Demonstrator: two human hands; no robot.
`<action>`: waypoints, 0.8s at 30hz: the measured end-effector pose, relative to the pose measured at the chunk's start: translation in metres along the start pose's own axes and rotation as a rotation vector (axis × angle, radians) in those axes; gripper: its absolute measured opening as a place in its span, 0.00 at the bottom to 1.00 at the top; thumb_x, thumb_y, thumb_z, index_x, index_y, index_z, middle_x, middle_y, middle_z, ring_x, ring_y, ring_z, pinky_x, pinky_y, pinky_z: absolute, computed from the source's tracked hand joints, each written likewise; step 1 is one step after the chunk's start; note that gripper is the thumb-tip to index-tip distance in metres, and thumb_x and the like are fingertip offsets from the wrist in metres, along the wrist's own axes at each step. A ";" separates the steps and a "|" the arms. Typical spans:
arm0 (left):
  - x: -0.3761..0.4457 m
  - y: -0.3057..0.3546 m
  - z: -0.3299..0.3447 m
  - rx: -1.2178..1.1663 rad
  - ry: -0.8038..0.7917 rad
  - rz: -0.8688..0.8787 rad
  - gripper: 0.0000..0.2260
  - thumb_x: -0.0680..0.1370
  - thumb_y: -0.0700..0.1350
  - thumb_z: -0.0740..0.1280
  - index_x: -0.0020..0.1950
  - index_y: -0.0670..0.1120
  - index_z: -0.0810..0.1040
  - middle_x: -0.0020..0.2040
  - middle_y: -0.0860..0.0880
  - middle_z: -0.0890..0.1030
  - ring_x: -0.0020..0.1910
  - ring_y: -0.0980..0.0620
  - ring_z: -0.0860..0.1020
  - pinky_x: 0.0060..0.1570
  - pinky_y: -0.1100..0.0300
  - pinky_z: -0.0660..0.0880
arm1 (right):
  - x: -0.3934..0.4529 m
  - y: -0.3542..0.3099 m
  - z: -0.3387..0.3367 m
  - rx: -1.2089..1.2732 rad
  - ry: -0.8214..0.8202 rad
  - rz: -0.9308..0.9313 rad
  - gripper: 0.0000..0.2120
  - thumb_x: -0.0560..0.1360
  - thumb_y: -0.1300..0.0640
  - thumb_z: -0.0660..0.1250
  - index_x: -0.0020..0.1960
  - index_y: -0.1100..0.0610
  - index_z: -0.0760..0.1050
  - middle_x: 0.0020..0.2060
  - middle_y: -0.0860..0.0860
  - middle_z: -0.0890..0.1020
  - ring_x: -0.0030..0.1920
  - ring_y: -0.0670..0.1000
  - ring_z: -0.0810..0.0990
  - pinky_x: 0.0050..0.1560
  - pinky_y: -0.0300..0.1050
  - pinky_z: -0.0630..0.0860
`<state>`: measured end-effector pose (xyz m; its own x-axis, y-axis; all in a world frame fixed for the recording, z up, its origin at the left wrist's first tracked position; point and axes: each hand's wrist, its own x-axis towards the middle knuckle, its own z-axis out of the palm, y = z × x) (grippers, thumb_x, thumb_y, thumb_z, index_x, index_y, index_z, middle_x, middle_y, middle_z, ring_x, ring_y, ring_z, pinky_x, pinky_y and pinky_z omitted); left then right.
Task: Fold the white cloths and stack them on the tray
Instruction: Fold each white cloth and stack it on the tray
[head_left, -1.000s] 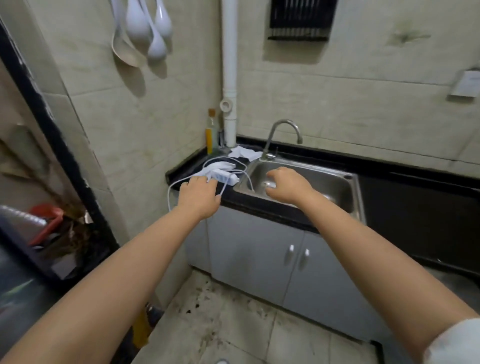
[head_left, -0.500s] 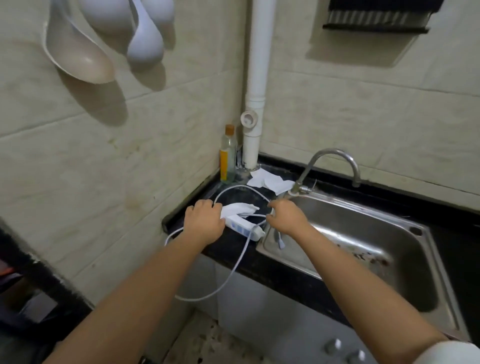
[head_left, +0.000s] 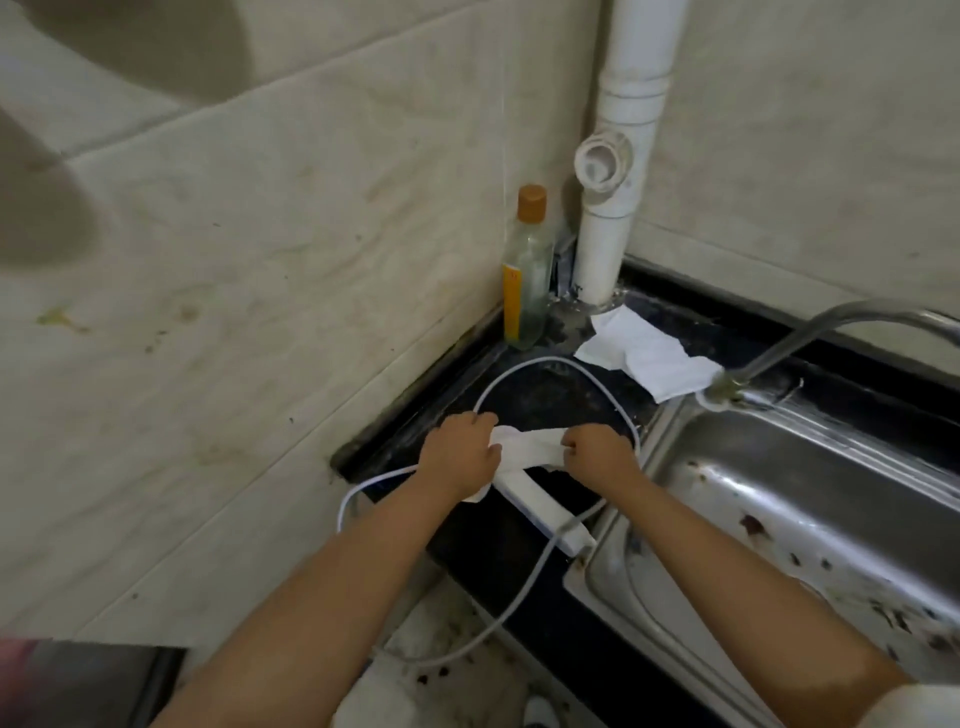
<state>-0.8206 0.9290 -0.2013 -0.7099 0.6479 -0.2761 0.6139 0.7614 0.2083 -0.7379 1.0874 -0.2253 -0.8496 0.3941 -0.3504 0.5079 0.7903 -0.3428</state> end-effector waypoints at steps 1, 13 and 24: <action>0.003 0.002 0.004 -0.007 -0.016 -0.008 0.21 0.81 0.48 0.57 0.73 0.45 0.61 0.71 0.44 0.67 0.69 0.44 0.66 0.66 0.51 0.67 | 0.001 0.004 0.001 0.038 0.023 -0.034 0.14 0.75 0.60 0.59 0.58 0.60 0.77 0.59 0.57 0.79 0.60 0.57 0.75 0.63 0.51 0.71; -0.012 0.026 -0.019 -0.180 0.154 0.432 0.12 0.80 0.44 0.59 0.52 0.37 0.79 0.49 0.39 0.81 0.49 0.42 0.79 0.45 0.58 0.69 | -0.085 0.030 -0.066 0.221 0.216 -0.314 0.10 0.76 0.63 0.63 0.54 0.63 0.79 0.52 0.58 0.82 0.54 0.54 0.78 0.47 0.31 0.63; -0.071 0.154 -0.042 -0.167 0.328 0.890 0.20 0.76 0.47 0.54 0.50 0.38 0.82 0.45 0.38 0.82 0.45 0.39 0.80 0.46 0.54 0.73 | -0.287 0.095 -0.096 0.128 0.718 -0.012 0.06 0.74 0.66 0.64 0.47 0.67 0.79 0.42 0.62 0.82 0.45 0.59 0.79 0.43 0.38 0.65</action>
<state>-0.6901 1.0015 -0.1106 -0.0844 0.9442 0.3184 0.9352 -0.0352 0.3524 -0.4592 1.0941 -0.0740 -0.7163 0.6315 0.2968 0.4734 0.7524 -0.4580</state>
